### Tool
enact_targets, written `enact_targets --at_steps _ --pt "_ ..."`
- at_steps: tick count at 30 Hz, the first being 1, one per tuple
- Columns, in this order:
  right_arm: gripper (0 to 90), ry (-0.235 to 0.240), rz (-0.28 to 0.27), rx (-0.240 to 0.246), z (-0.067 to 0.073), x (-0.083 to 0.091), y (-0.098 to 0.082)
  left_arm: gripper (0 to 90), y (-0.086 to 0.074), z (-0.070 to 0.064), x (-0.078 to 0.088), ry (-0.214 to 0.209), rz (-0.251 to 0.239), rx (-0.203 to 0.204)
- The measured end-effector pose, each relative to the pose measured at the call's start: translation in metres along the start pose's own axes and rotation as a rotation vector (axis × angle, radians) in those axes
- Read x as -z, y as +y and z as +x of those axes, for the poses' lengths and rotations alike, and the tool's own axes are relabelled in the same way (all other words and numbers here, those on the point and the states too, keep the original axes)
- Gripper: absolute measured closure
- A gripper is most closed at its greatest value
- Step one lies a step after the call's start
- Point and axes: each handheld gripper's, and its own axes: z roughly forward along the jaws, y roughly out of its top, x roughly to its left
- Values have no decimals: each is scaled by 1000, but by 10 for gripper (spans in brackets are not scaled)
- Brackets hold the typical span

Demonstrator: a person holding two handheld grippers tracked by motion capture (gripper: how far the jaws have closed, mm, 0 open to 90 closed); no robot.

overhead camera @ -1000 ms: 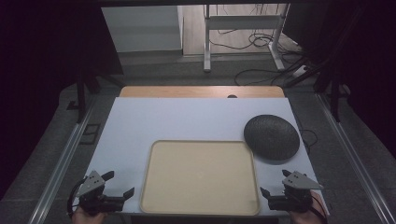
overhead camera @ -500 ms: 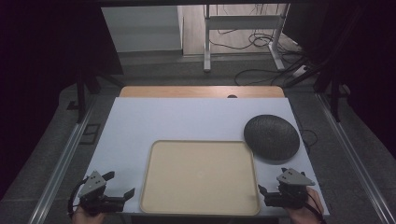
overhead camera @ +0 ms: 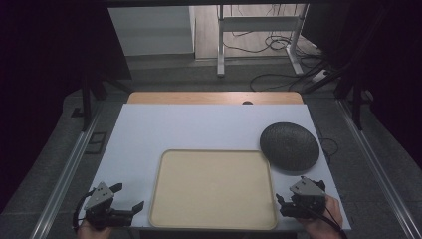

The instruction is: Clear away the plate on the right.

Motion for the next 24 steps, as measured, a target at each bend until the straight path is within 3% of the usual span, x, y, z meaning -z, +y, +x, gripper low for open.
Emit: enact_targets --at_steps 2,10,24 --pt "71 -20 11 34 2 0 0 0 0 0 0 -1 1 0" --pt "185 -70 49 82 1 -2 4 0 0 0 0 0 1 0" --pt "233 -139 84 201 0 -12 11 0 0 0 0 1 3 1"
